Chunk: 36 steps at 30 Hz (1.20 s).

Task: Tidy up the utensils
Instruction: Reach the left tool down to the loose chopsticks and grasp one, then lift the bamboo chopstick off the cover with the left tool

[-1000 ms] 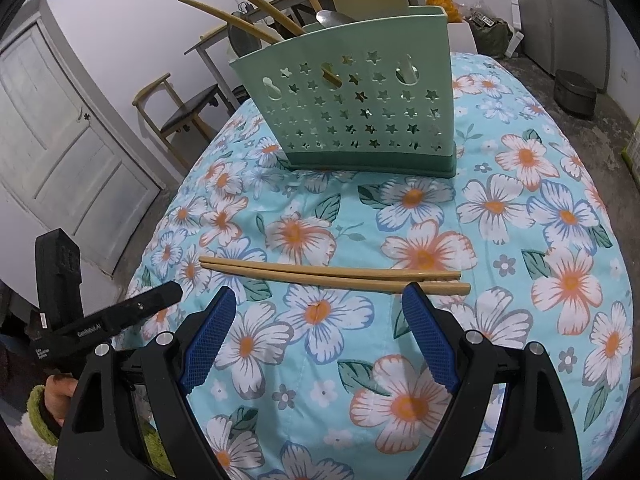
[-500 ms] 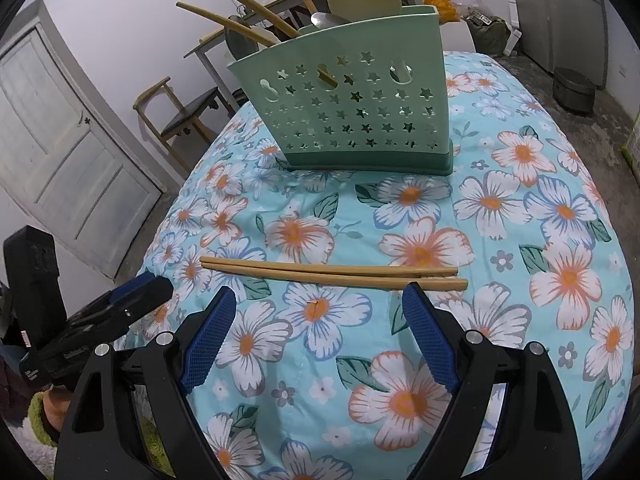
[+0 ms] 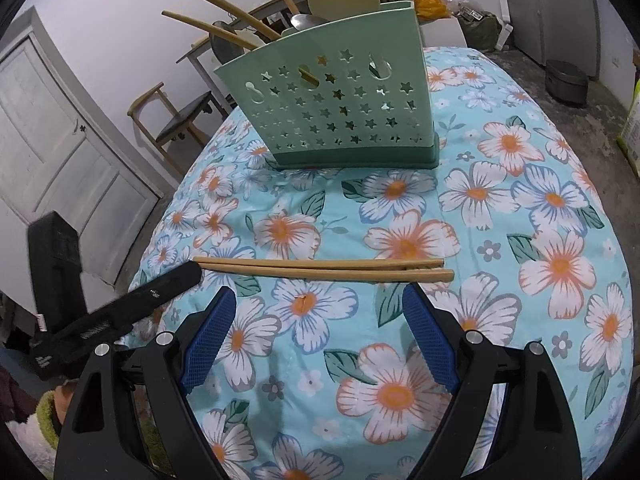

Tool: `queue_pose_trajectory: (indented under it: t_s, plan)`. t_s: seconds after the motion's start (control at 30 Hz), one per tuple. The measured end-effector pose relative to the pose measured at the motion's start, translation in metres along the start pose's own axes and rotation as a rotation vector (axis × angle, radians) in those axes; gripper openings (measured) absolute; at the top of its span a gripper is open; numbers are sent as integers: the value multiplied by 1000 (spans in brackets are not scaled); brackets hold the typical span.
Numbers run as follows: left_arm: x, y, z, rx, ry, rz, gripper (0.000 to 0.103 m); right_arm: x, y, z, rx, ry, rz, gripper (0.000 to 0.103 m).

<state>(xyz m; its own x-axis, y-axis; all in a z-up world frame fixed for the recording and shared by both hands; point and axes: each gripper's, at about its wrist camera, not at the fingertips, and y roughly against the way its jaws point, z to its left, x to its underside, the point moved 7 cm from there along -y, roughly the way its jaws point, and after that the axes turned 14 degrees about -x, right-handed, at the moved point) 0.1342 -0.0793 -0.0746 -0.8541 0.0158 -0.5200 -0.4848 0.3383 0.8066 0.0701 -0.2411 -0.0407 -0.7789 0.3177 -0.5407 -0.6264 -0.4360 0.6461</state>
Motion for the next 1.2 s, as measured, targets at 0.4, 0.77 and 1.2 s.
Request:
queue_pose_trajectory:
  t_s: [0.4,0.77,1.2]
  plan:
    - [4,-2,5,44,4,-5,95,6,-7,5,-14,-5,6,83]
    - [2,8,10,107,66,-14,62,9,8,3,-38,-24,-26,83]
    - [-1,-19,35,317,403,101,31,8,8,-1,-54,-47,-25,83]
